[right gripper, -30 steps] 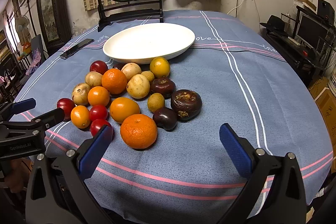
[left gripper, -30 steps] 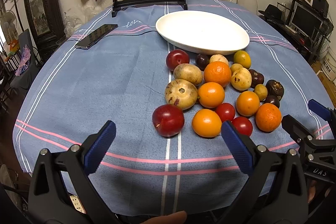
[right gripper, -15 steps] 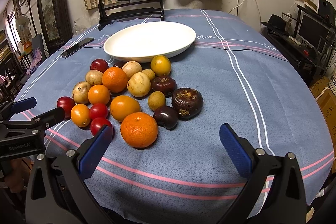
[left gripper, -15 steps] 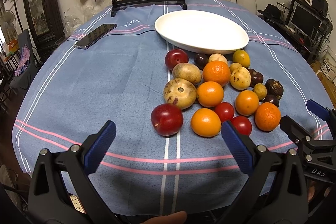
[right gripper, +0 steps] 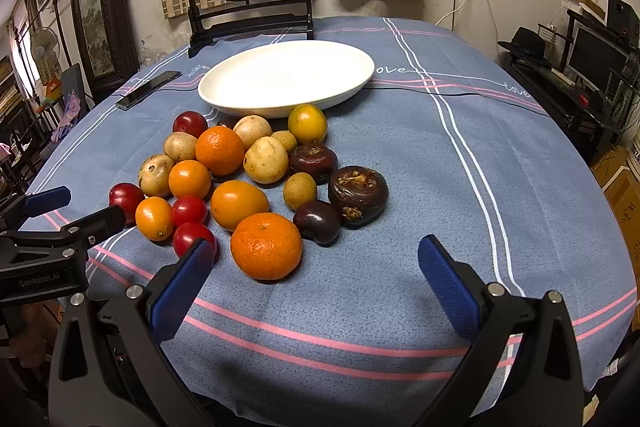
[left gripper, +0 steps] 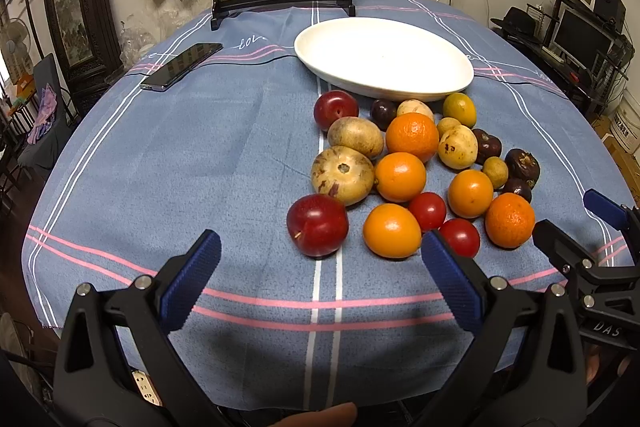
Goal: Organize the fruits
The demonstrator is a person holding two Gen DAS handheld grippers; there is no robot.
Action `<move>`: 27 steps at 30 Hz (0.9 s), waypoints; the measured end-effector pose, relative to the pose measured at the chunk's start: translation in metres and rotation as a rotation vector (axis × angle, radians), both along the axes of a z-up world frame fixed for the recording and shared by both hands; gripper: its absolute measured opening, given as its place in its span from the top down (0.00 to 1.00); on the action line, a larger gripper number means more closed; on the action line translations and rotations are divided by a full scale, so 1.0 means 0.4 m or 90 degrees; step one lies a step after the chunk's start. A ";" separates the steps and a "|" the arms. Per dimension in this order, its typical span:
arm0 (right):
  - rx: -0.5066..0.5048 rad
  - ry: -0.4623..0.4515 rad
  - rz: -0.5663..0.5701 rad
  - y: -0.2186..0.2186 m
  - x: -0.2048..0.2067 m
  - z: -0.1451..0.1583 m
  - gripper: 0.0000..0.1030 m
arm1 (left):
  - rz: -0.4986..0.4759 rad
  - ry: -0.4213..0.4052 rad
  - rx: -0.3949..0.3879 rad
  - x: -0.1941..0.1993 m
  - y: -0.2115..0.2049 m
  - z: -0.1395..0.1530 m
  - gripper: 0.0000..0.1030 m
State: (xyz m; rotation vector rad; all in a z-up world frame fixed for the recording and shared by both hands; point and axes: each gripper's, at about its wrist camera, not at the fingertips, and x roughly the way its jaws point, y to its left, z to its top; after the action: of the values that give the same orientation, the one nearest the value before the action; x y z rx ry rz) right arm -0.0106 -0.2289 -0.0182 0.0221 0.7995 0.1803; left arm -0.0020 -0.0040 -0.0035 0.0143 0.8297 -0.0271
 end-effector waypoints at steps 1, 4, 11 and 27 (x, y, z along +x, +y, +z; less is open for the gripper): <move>0.000 0.000 0.000 0.000 0.000 0.000 0.01 | -0.001 0.000 0.000 -0.001 0.000 0.000 0.02; 0.000 0.001 0.001 0.001 -0.002 -0.001 0.01 | -0.003 0.004 0.015 -0.001 -0.004 -0.005 0.02; -0.001 0.001 0.000 0.001 -0.005 -0.001 0.01 | -0.015 -0.008 0.021 -0.006 0.003 -0.006 0.02; 0.030 0.004 0.017 -0.026 0.021 -0.026 0.01 | -0.052 0.077 0.004 0.056 0.100 -0.078 0.03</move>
State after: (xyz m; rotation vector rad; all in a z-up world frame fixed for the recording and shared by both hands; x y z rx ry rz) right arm -0.0020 -0.2394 -0.0285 0.0570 0.8019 0.2242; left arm 0.0205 0.0358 -0.0346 0.0521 0.9498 -0.1032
